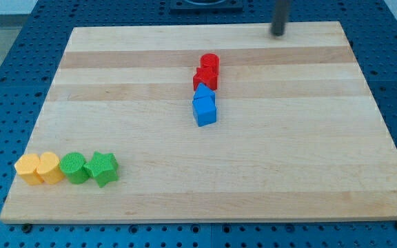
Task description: Slide the red circle into the red star
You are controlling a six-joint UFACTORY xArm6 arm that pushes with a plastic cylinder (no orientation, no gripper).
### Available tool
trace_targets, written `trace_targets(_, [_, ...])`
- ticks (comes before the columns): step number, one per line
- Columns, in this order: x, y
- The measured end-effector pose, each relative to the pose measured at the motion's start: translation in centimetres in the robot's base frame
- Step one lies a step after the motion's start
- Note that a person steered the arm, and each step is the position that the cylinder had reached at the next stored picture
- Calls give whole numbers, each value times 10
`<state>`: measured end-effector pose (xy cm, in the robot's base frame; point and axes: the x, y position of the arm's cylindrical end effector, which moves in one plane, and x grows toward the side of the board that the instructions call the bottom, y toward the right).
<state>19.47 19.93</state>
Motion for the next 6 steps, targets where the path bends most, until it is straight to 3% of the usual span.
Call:
trace_targets(1, [-3, 42])
trace_targets(3, [-4, 42])
trace_targets(5, [-1, -38])
trace_targets(6, [34, -55])
